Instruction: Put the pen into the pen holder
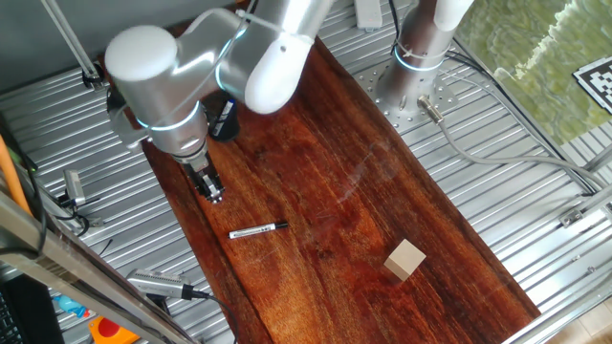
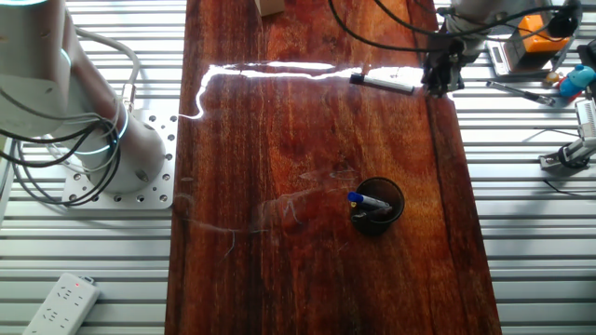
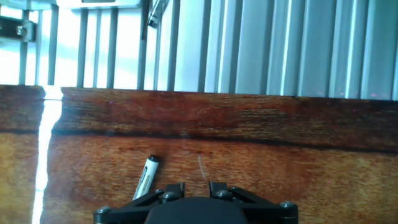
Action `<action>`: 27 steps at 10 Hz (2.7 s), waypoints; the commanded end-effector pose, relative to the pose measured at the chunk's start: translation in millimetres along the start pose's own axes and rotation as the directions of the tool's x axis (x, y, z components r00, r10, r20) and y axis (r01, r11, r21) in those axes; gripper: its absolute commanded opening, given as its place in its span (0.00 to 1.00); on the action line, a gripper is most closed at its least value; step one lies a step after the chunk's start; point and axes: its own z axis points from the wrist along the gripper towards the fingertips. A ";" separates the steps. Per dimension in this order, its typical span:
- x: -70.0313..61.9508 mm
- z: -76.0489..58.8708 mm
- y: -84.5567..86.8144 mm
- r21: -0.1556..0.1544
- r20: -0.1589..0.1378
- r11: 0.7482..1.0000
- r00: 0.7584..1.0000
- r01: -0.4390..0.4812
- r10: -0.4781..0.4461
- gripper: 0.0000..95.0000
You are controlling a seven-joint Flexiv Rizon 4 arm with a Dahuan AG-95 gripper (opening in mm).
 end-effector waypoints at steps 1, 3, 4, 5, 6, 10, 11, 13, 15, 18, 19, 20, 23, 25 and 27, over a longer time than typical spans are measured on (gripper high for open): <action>0.7 1.5 -0.7 0.006 -0.009 1.000 1.000 -0.002 0.002 0.20; 0.8 1.6 -0.8 0.006 -0.020 1.000 1.000 0.003 -0.003 0.20; 0.8 1.6 -0.8 0.006 -0.020 1.000 1.000 -0.002 0.002 0.20; 0.8 1.7 -0.8 0.007 -0.017 1.000 1.000 -0.005 0.005 0.20; 0.8 1.7 -0.8 0.004 -0.009 1.000 1.000 -0.005 0.006 0.20; 0.8 1.7 -0.8 0.000 -0.025 1.000 1.000 0.016 -0.016 0.00; 0.8 1.7 -0.8 -0.001 -0.027 0.994 0.993 0.111 -0.111 0.00; 0.8 1.7 -0.8 -0.001 -0.040 0.990 0.989 0.142 -0.142 0.00; 0.8 1.7 -0.8 -0.012 -0.046 0.985 0.984 0.170 -0.171 0.00; 0.8 1.7 -0.8 -0.014 -0.053 0.980 0.978 0.199 -0.199 0.00; 0.8 1.7 -0.8 -0.012 -0.058 0.980 0.978 0.200 -0.200 0.00; 0.8 1.7 -0.8 -0.014 -0.060 0.977 0.975 0.214 -0.214 0.00; 15.0 7.2 1.2 -0.036 -0.047 0.975 0.974 0.218 -0.219 0.00; 35.2 16.8 20.7 -0.048 -0.028 0.986 0.986 0.163 -0.164 0.20; 46.3 23.2 40.3 -0.052 -0.006 0.991 0.992 0.125 -0.126 0.20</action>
